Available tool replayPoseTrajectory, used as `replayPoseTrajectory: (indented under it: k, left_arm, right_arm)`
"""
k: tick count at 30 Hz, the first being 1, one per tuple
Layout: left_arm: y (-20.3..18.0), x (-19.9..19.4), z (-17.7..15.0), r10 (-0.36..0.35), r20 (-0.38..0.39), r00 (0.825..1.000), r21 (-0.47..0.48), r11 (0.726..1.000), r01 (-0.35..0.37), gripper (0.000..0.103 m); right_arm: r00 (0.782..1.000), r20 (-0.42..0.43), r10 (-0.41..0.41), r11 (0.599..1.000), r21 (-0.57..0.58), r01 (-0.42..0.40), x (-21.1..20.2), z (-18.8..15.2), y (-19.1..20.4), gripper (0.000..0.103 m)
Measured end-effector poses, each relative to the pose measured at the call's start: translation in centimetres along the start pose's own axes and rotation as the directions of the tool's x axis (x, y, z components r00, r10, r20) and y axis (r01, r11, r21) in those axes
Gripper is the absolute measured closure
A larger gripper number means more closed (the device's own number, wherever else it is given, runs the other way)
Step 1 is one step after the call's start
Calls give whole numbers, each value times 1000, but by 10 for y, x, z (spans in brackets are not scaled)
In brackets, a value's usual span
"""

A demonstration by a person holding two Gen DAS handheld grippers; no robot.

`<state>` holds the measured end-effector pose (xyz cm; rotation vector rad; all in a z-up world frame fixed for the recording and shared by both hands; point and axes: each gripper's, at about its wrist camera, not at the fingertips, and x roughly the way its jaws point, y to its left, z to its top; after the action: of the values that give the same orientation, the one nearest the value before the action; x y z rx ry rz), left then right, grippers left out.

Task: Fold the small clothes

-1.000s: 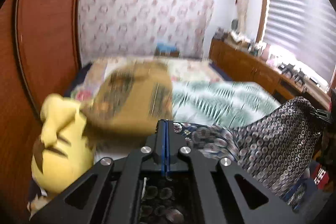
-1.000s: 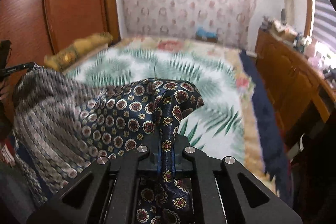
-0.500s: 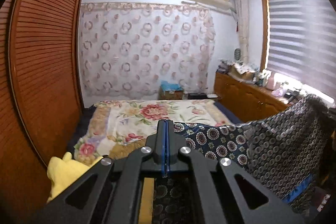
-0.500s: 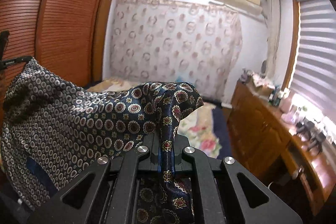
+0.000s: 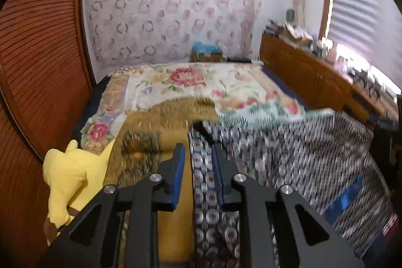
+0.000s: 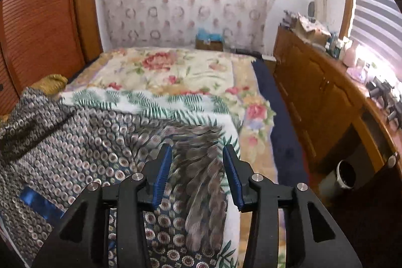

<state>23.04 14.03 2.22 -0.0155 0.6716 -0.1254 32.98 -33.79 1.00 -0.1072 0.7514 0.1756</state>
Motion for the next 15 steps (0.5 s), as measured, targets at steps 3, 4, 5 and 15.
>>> replayPoseTrajectory:
  k: [3,4,5,15]
  left_arm:
    - [-16,-5,-16,-11,-21,1000,35,999,12,83]
    - [-22,-8,-23,-22,-24,999,44,999,23,83]
    - [-25,-9,-29,-34,-25,999,51,998,36,82]
    - [-62,-25,-85,-99,-71,993,100,989,106,81]
  right_arm:
    - [1000,2,12,1000,7,-12,-7,-18,2,60]
    - [1000,5,16,1000,9,-16,-12,-26,2,60]
    - [1000,5,18,1000,9,-18,-14,-30,1,59]
    - [999,-35,-32,999,18,32,-22,-66,-19,50]
